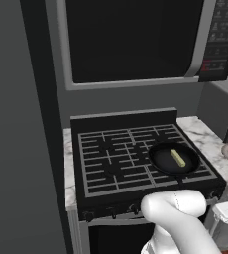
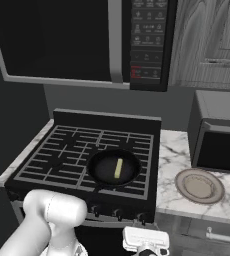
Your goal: Pick up the butter stick and place it in the pan. Then turn on the burner for the pan.
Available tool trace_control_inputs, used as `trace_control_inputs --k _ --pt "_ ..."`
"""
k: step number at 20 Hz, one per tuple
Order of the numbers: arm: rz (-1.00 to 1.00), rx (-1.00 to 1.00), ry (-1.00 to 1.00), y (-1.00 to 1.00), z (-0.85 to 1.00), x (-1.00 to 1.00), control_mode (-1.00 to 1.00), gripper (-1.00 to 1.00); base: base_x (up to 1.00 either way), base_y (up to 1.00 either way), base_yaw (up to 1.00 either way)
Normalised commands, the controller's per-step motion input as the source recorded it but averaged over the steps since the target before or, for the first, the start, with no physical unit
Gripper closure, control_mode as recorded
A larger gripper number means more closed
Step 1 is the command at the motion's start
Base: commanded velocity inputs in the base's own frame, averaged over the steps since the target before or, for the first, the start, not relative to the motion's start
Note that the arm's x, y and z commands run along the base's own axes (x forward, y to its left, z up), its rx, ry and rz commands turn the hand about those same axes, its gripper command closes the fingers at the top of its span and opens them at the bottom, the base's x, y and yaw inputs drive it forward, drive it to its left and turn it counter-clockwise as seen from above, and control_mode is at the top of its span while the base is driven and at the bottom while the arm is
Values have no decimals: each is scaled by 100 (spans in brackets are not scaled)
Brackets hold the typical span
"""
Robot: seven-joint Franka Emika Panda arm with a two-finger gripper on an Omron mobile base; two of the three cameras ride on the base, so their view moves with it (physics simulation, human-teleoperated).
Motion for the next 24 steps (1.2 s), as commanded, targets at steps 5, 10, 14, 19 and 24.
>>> trace_control_inputs --k 5,10,14,19,24 --pt "0 0 0 0 -13 2 -100 -100 0 0 0" --pt "0 0 0 0 -2 0 -100 -100 0 0 0" --pt "0 0 0 0 0 4 -100 -100 0 0 0" --pt "0 0 0 0 0 5 -100 -100 0 0 0" --pt "0 0 -1 0 0 4 -100 -100 0 0 0"
